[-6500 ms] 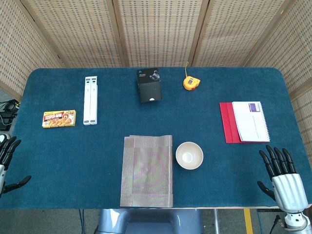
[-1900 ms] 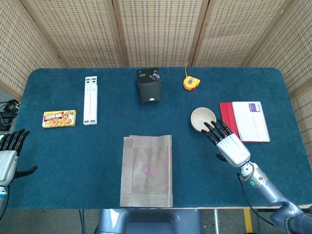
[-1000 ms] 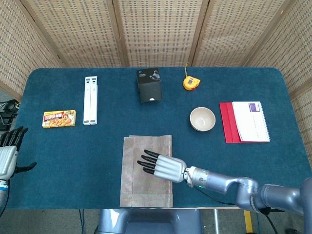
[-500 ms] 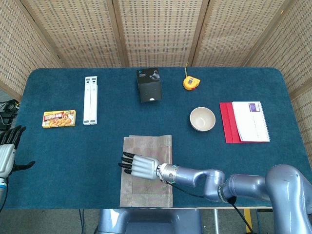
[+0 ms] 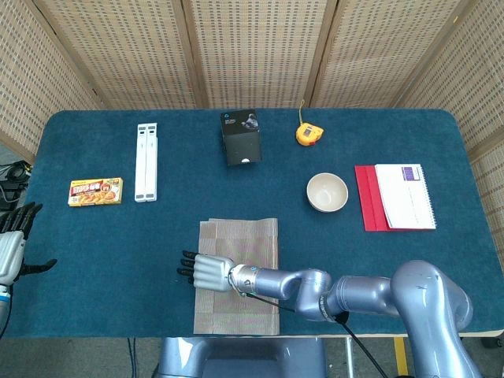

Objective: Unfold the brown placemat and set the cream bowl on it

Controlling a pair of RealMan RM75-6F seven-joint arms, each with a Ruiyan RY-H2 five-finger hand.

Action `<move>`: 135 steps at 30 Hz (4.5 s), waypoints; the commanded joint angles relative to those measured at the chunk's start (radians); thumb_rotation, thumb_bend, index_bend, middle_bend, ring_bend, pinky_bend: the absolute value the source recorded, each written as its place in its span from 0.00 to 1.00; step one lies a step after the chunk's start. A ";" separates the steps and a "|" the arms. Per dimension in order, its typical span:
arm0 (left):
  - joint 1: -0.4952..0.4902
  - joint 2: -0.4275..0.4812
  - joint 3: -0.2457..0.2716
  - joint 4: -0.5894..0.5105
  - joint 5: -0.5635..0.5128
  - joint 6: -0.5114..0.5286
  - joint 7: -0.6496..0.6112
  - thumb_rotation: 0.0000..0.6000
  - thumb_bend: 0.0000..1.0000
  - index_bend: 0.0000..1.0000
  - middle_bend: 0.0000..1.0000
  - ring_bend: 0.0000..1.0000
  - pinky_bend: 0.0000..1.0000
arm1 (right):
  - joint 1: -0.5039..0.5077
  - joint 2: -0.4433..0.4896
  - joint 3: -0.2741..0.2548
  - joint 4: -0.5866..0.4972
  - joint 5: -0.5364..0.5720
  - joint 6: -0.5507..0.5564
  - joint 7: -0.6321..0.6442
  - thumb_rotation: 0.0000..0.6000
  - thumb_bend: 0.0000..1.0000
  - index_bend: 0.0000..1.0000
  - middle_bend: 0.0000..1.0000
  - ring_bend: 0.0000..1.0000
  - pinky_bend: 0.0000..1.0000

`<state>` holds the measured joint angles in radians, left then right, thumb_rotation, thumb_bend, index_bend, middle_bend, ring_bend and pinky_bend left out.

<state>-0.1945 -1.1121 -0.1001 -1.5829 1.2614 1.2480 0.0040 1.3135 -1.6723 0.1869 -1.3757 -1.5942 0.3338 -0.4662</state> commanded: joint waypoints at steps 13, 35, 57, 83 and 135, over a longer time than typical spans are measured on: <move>-0.004 0.000 -0.001 -0.001 -0.012 -0.005 0.004 1.00 0.00 0.00 0.00 0.00 0.00 | 0.034 -0.033 -0.045 0.047 0.059 0.003 -0.040 1.00 0.13 0.30 0.00 0.00 0.00; -0.010 -0.003 0.000 0.005 -0.028 -0.019 0.010 1.00 0.00 0.00 0.00 0.00 0.00 | 0.058 -0.053 -0.078 0.038 0.126 0.041 -0.050 1.00 0.17 0.32 0.00 0.00 0.00; -0.014 -0.001 0.001 0.007 -0.032 -0.027 0.006 1.00 0.00 0.00 0.00 0.00 0.00 | 0.090 -0.075 -0.100 0.039 0.172 0.050 -0.059 1.00 0.21 0.33 0.00 0.00 0.00; -0.015 0.001 0.001 0.008 -0.034 -0.029 0.000 1.00 0.00 0.00 0.00 0.00 0.00 | 0.118 -0.091 -0.112 0.029 0.212 0.078 -0.084 1.00 0.43 0.43 0.00 0.00 0.00; -0.016 -0.002 0.009 0.001 -0.028 -0.028 0.014 1.00 0.00 0.00 0.00 0.00 0.00 | 0.061 -0.011 -0.172 -0.042 0.141 0.178 -0.044 1.00 0.87 0.76 0.00 0.00 0.00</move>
<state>-0.2106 -1.1143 -0.0915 -1.5818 1.2338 1.2200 0.0176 1.3774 -1.6836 0.0161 -1.4190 -1.4491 0.5086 -0.5133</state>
